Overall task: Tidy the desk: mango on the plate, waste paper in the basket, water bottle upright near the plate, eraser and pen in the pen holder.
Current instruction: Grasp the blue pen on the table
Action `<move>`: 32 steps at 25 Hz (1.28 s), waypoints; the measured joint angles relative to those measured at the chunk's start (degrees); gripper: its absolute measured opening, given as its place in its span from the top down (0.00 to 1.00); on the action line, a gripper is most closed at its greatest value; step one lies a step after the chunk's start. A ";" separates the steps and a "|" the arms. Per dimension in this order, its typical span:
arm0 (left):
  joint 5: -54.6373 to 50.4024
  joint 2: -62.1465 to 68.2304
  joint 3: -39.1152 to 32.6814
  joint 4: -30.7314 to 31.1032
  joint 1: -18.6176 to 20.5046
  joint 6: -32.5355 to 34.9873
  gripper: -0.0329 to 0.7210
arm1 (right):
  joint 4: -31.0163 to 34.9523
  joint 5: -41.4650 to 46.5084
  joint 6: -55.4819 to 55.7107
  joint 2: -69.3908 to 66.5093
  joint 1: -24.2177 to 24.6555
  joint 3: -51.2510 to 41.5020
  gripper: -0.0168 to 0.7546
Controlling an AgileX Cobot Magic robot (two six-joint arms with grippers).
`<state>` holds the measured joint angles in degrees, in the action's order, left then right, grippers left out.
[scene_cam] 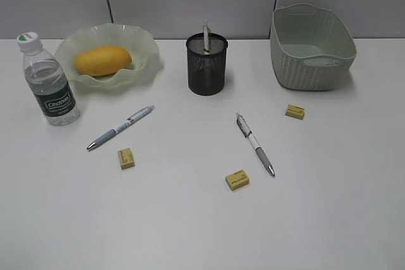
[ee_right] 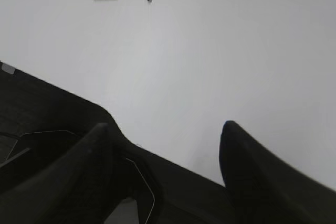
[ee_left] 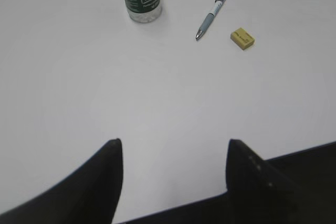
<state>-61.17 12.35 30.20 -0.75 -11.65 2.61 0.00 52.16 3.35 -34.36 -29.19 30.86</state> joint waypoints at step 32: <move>0.05 0.00 0.00 0.00 0.00 0.00 0.33 | -0.83 7.48 2.12 3.79 0.00 -1.85 0.33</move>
<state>-61.12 12.35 30.20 -0.75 -11.65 2.61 -0.83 59.64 5.47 -30.57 -29.19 29.02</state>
